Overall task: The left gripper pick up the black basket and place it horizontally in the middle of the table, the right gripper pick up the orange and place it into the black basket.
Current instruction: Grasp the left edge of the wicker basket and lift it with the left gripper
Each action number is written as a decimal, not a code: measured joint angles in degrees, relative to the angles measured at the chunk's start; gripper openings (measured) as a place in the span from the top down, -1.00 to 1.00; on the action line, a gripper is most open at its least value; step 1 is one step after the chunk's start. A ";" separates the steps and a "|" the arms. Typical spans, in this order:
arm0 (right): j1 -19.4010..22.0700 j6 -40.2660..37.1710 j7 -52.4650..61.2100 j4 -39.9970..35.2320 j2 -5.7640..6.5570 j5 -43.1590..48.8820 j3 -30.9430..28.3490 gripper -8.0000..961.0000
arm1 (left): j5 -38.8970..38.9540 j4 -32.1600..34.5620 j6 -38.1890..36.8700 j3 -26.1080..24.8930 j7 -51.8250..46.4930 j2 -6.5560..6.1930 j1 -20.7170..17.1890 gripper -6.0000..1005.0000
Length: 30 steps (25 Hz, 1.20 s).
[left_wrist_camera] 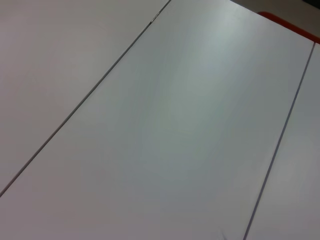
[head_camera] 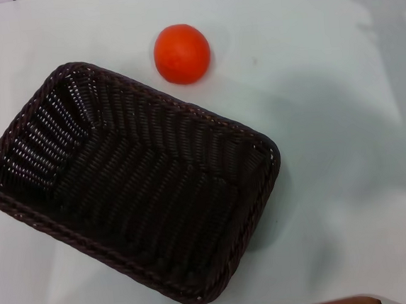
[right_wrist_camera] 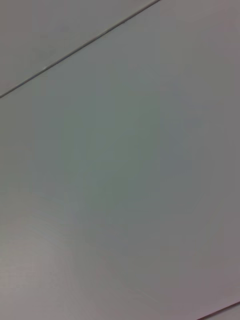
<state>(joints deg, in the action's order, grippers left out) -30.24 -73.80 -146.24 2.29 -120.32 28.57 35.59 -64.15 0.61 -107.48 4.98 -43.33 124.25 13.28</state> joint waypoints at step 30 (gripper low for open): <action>-0.14 -0.02 1.07 -0.11 0.00 0.02 0.00 -0.84 | -0.77 1.74 -1.08 -0.19 -2.98 -0.36 0.55 0.03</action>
<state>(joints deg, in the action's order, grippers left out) -30.38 -73.83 -145.17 2.18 -120.32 28.58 35.60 -64.93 2.35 -108.56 4.79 -46.31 123.90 13.82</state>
